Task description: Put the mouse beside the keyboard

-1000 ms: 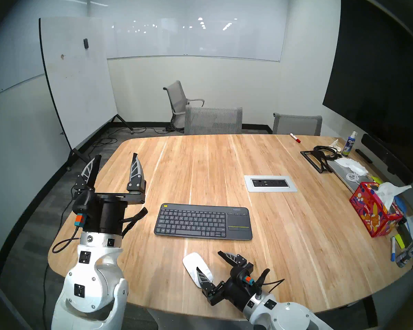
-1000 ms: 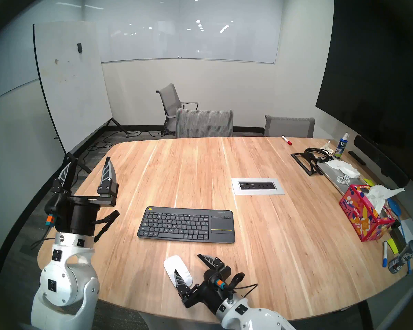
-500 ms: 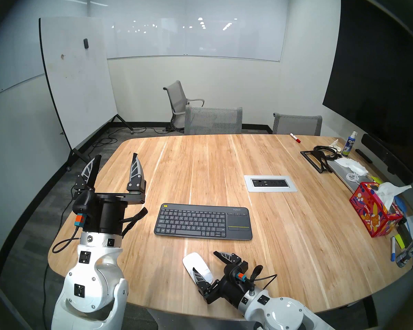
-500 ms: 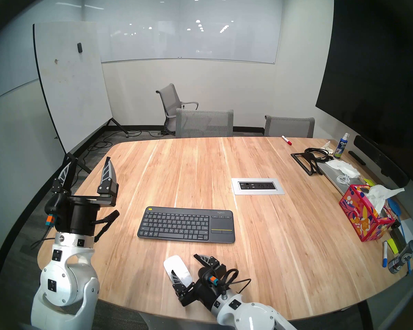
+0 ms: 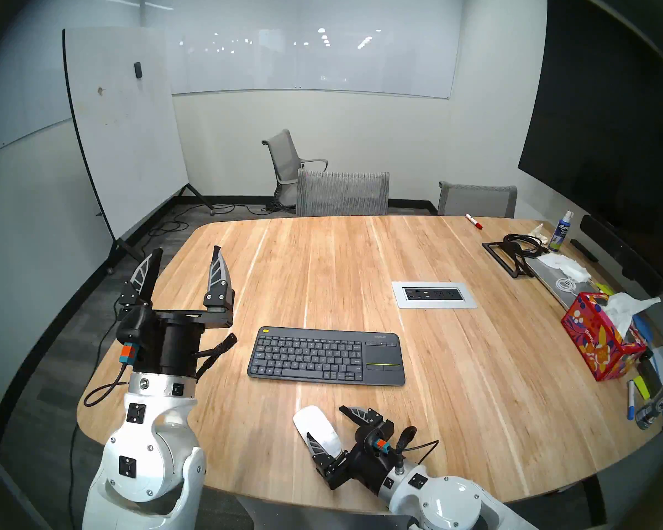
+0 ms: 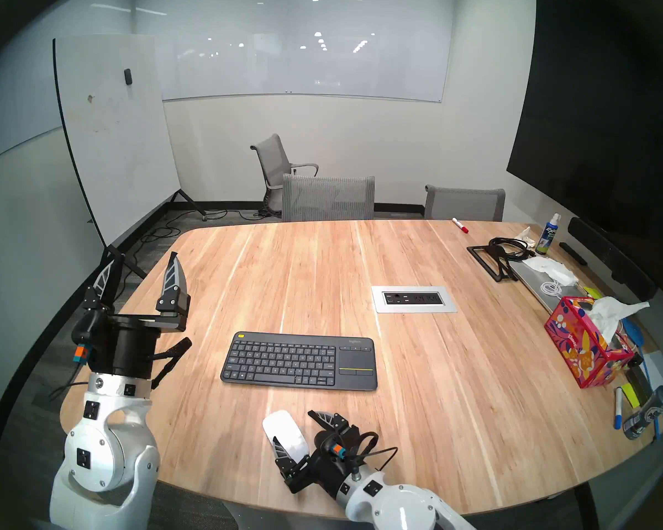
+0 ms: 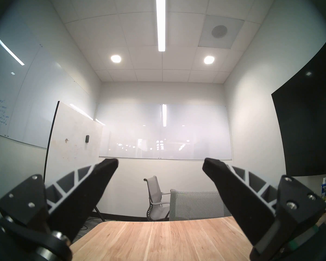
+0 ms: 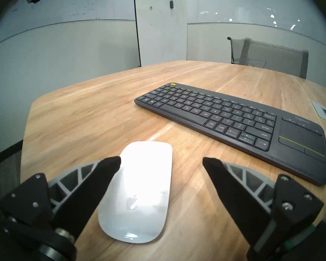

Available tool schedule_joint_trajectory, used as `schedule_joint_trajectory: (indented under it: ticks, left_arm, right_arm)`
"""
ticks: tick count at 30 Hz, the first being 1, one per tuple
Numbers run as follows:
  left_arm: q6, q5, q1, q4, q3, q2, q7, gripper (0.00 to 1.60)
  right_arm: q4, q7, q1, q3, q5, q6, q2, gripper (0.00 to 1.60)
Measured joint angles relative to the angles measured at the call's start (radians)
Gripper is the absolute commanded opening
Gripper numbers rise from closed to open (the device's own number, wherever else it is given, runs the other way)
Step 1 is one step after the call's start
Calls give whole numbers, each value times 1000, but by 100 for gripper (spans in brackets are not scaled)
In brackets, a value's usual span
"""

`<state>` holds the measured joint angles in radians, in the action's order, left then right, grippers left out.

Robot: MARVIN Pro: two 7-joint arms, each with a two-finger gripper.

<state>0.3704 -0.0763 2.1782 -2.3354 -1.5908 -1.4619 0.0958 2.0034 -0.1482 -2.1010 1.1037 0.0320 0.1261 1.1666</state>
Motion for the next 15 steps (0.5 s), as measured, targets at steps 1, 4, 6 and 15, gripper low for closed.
schedule_joint_trajectory:
  ticks: [1, 4, 6, 15]
  left_arm:
    - [0, 0, 0, 0, 0, 0, 0, 160]
    - [0, 0, 0, 0, 0, 0, 0, 160]
    - [0, 0, 0, 0, 0, 0, 0, 160]
    - [0, 0, 0, 0, 0, 0, 0, 160]
  right_arm:
    - [-2, 2, 4, -5, 1, 0, -4, 160]
    - [-5, 4, 9, -12, 3, 0, -8, 160]
    - [-9, 7, 15, -17, 4, 1, -12, 160]
    - [-23, 15, 35, -35, 9, 3, -20, 160]
